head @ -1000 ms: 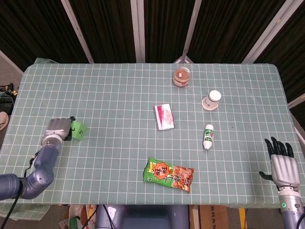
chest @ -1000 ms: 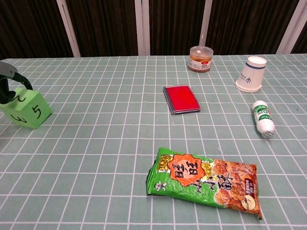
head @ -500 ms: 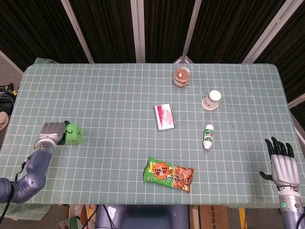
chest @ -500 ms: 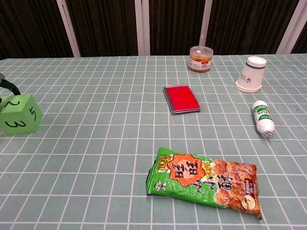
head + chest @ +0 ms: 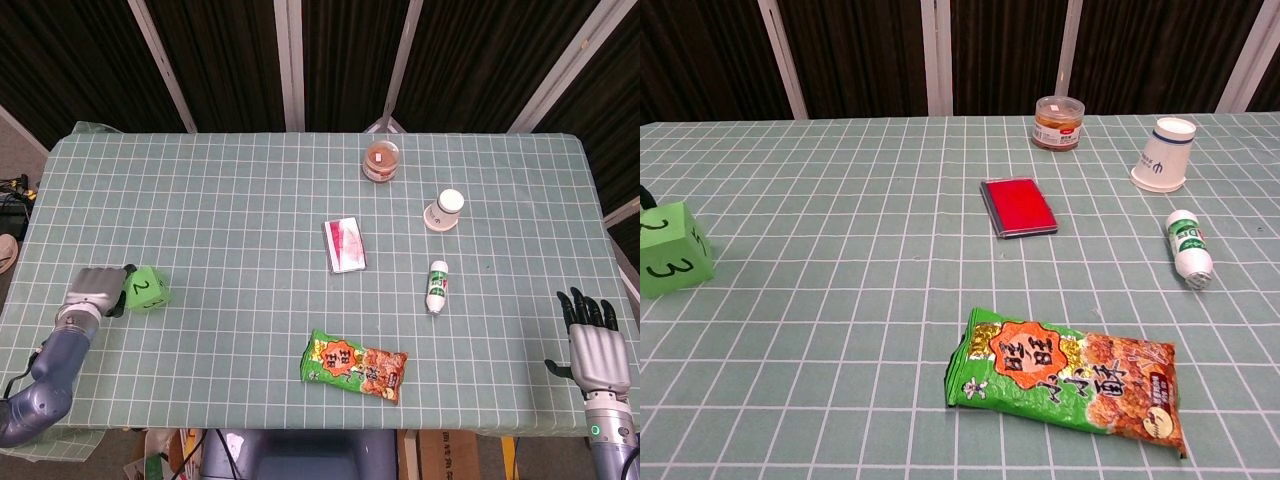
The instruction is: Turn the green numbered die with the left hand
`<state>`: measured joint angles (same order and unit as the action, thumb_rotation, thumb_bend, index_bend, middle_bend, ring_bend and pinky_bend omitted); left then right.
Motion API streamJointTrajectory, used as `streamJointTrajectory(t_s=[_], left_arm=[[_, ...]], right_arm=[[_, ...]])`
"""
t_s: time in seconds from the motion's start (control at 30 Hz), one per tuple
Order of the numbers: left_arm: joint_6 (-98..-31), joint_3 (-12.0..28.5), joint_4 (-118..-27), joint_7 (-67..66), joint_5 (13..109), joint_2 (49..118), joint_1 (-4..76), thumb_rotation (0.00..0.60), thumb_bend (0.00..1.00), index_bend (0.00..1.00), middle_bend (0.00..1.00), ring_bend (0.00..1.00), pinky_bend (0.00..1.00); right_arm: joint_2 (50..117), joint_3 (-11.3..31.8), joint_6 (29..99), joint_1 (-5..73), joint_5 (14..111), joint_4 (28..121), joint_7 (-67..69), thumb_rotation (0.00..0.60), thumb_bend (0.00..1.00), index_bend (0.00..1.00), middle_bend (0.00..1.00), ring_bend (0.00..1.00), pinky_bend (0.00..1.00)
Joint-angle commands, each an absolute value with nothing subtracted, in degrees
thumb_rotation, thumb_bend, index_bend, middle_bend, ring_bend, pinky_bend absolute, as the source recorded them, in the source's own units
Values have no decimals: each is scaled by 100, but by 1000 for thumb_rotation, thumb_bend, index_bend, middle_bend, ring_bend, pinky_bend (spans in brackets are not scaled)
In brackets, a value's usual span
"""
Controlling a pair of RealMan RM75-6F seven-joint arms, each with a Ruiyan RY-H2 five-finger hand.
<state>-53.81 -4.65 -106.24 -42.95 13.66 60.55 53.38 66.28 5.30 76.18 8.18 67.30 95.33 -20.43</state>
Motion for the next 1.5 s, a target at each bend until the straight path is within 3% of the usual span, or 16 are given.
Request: streamJointTrajectory(t_s=[0.03,1.2,1.5], left_arm=[[-5454,-524,-10721,-4237,1488,5986,5268,600,893,148,852,702,774],[-5517,-1279,-11361,-3736,3492,5580,4348,600,889,140,848,702,775],[-5493,-1286,-11396,-3676,3758,5765,4227,600,880,133,846,701,776]], right_arm=[[6627,531,7620,818,6722,9543,-2053,600,79,100,31,95,36],[6591,570,7707,784,6626,9622,-2041,600,79,110,31,94,36],[6584,589,7738,772,6608,9629,-2020,600,79,110,31,95,36]])
